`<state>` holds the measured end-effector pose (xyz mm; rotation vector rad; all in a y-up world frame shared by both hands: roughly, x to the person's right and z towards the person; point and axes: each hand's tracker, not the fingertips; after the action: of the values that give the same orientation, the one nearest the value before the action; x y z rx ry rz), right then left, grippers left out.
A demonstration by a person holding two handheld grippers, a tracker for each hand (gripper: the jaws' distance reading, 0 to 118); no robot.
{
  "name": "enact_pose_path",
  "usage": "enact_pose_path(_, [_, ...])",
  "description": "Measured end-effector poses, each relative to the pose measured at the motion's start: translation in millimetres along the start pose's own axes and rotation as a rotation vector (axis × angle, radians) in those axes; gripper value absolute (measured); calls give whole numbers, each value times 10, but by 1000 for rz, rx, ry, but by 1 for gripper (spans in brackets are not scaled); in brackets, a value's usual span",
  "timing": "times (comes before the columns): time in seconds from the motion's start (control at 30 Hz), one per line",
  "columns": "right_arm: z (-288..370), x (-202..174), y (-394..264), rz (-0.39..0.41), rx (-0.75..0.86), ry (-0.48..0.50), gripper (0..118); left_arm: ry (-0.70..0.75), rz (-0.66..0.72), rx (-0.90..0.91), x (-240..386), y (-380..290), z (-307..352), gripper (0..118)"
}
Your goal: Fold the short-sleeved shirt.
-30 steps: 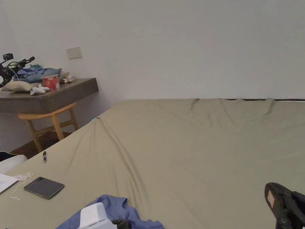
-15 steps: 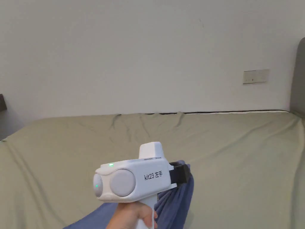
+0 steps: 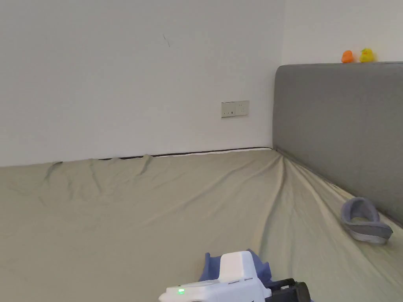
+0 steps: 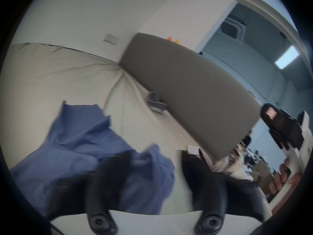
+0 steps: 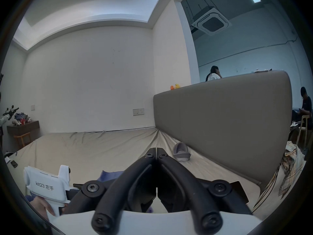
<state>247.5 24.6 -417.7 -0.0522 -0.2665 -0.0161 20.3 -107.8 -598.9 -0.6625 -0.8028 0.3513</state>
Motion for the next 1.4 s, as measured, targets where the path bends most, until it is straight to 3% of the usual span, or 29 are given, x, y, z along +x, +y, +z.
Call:
enact_pose_path(0.03, [3, -35, -5, -8, -4, 20, 0, 51, 5, 19, 0, -8, 80, 118])
enact_pose_path(0.13, [19, -109, -12, -15, -9, 83, 0, 70, -17, 175, -81, -12, 450, 115])
enact_pose_path(0.2, [28, -121, -13, -12, -11, 110, 0, 132, -18, 175, 5, 75, 832, 112])
enact_pose_path(0.23, [32, -85, -83, -11, -14, 123, 0, 163, -35, 183, 32, 102, 1025, 100])
enact_pose_path(0.27, [46, -90, -94, -15, -10, 147, 0, 197, -72, 226, 71, 90, 1260, 80])
enact_pose_path(0.33, [82, -122, -93, -33, -8, 194, 0, 288, -176, 361, 180, 51, 1659, 24])
enact_pose_path(0.37, [108, -305, -129, -36, -10, 213, 0, 365, -209, 422, 235, -7, 1887, 15])
enact_pose_path(0.4, [128, -374, -142, -31, -13, 224, 0, 451, -234, 464, 279, -60, 2060, 15])
enact_pose_path(0.43, [157, -457, -158, -14, -15, 244, 0, 556, -249, 509, 312, -144, 2225, 0])
enact_pose_path(0.57, [214, -577, -189, 24, -16, 302, 0, 789, -323, 571, 280, -489, 2846, 0])
enact_pose_path(0.73, [233, -595, -199, 9, -52, 355, 0, 950, -240, 504, 53, -834, 3280, 0])
enact_pose_path(0.77, [370, -979, -310, 13, -55, 362, 0, 968, -237, 504, 1, -879, 3324, 0])
enact_pose_path(0.8, [417, -1120, -350, 19, -62, 365, 0, 971, -237, 495, -69, -909, 3360, 0])
enact_pose_path(0.87, [399, -1120, -346, 28, -70, 382, 0, 980, -223, 473, -197, -924, 3405, 0])
enact_pose_path(0.9, [437, -1353, -432, 27, -81, 390, 0, 980, -214, 473, -297, -930, 3406, 10])
enact_pose_path(0.97, [419, -1462, -474, 22, -93, 402, 0, 937, -162, 457, -551, -916, 3396, 94])
enact_pose_path(1.0, [396, -1488, -489, 16, -102, 411, 0, 917, -118, 402, -738, -873, 3357, 117])
enact_pose_path(1.03, [338, -1464, -539, 17, -107, 418, 0, 930, -58, 326, -918, -829, 3287, 104])
enact_pose_path(1.07, [302, -1465, -561, 20, -109, 423, 0, 927, -55, 319, -1003, -832, 3236, 102])
enact_pose_path(1.23, [79, -1511, -644, 44, -127, 406, 0, 1055, -50, 76, -1747, -706, 2806, 103])
enact_pose_path(1.4, [-286, -1513, -866, 30, -212, 378, 0, 1024, -88, -100, -2223, -664, 2371, 102])
